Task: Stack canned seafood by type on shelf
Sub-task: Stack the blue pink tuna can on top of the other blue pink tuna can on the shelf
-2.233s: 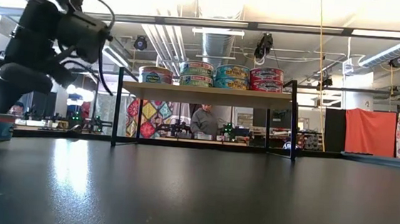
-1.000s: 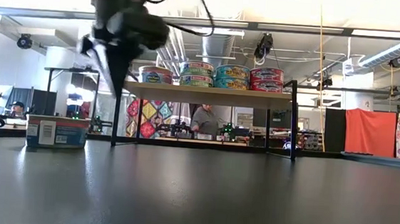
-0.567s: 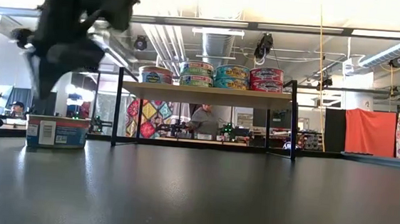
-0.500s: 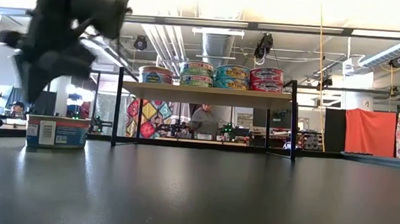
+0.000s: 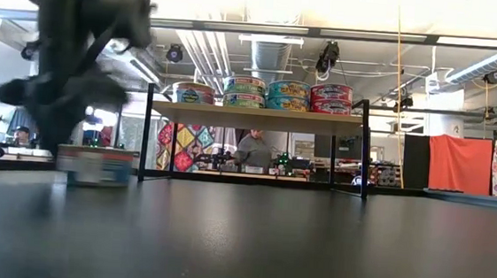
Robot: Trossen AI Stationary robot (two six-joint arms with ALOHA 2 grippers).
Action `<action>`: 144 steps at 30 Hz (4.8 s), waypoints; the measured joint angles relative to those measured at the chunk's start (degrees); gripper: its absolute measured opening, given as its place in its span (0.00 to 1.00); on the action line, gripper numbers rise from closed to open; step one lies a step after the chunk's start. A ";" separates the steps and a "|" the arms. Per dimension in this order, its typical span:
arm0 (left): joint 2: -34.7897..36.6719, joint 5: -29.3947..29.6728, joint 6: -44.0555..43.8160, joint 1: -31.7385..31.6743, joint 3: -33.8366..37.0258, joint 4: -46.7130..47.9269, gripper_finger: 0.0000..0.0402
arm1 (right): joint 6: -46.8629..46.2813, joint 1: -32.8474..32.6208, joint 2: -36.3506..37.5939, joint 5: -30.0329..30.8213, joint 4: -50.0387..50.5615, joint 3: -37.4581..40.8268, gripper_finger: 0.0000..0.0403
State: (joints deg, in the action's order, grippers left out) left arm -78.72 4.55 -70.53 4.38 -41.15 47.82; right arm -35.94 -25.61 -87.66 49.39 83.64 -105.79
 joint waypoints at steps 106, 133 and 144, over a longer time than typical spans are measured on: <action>-31.10 12.50 11.33 12.09 -27.98 5.22 0.00 | -2.58 0.13 -0.13 2.80 -2.03 -0.18 0.03; -30.83 19.74 32.64 4.44 -30.79 -15.56 0.00 | -6.12 -0.04 -0.15 -3.37 -1.88 -0.18 0.03; -28.81 22.48 8.90 7.17 -28.68 -0.40 0.00 | -5.48 -0.04 -0.15 -3.41 -1.90 -0.16 0.03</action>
State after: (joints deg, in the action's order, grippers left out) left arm -107.52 27.04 -61.64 11.55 -69.83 47.42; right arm -41.42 -25.65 -87.81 45.97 81.73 -105.95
